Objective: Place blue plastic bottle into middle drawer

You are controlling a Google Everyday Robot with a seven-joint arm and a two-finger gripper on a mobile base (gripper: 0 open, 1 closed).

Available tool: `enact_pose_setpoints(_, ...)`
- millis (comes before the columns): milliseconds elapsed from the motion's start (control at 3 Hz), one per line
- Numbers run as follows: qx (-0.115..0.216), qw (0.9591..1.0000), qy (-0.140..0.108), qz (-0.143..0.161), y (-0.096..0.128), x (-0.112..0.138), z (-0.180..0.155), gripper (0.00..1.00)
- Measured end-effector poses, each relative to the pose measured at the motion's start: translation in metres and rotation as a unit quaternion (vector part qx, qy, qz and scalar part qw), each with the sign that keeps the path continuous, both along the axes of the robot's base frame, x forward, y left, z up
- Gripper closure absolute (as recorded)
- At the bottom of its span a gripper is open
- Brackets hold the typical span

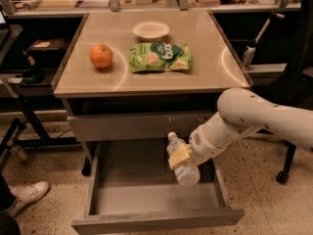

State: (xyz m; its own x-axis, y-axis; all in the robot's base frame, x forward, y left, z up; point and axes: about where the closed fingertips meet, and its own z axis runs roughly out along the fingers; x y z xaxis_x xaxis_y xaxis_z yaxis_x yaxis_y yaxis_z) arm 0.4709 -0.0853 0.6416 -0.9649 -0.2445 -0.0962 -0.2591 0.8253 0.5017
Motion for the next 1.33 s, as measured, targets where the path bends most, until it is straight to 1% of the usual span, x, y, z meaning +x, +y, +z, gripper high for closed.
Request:
enact_pose_setpoints(333, 0.02, 0.9987, 0.008, -0.047, -0.001, 0.01, -0.035, 1.0)
enact_pose_setpoints(667, 0.037, 0.9941, 0.053, -0.087, -0.002, 0.001, -0.087, 1.0)
enact_pose_setpoints(1000, 0.037, 0.9941, 0.053, -0.087, -0.002, 0.001, -0.087, 1.0)
enact_pose_setpoints(1333, 0.07, 0.9905, 0.059, -0.103, 0.022, -0.002, -0.104, 1.0)
